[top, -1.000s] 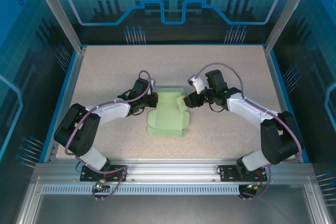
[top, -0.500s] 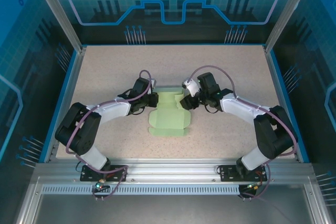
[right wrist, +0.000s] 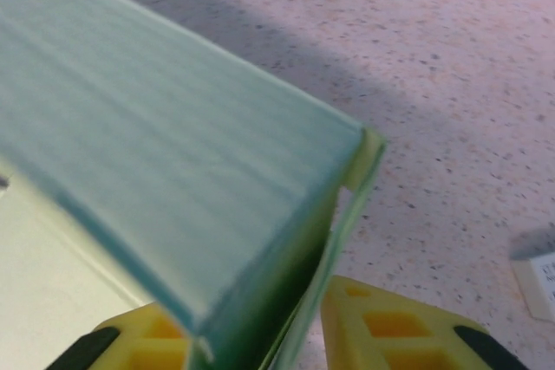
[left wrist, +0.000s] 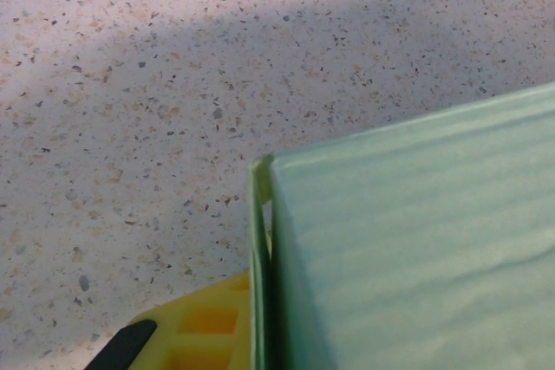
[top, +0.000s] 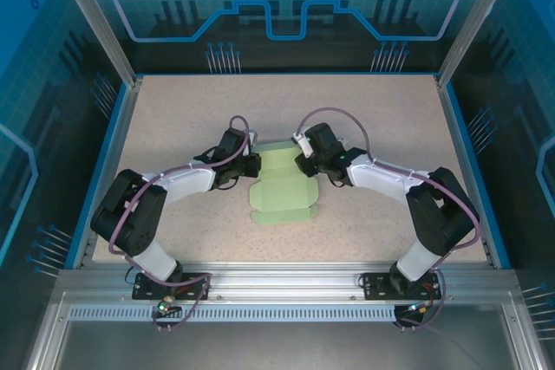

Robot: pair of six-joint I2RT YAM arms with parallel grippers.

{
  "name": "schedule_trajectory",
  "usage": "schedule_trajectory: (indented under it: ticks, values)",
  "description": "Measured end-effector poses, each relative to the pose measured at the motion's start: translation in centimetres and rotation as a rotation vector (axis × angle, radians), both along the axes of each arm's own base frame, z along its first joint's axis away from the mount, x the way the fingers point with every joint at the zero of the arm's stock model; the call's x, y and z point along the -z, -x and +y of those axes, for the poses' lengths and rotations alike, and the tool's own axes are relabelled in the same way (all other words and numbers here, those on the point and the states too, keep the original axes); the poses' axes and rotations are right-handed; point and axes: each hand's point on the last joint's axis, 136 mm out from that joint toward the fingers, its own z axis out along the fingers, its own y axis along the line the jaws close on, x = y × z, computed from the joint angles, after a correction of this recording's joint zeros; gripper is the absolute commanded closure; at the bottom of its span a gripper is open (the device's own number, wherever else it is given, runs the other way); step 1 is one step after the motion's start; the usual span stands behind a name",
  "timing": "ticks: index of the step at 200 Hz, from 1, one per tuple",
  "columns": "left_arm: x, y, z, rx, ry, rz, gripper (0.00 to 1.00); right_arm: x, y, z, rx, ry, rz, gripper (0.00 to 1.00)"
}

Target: Fold the paper box

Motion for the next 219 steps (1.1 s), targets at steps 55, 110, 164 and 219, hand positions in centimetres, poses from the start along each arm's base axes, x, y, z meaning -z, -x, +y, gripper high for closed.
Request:
schedule_trajectory:
  ticks: [55,110,164,219]
  values:
    - [-0.1,0.0,-0.2,0.007,0.009,-0.001,0.86,0.3,-1.4,-0.8,0.188,0.075,-0.040,0.88]
    - [-0.1,0.1,-0.4,0.014,0.016,0.001,0.86,0.9,-1.8,-1.2,0.306,0.143,-0.048,0.88]
    - [0.0,0.3,-0.7,0.025,0.019,0.006,0.86,1.5,-2.0,-1.6,0.358,0.213,-0.051,0.87]
    - [0.5,0.4,-0.7,0.024,0.012,0.017,0.86,1.9,-1.9,-1.4,0.341,0.227,-0.031,0.79]
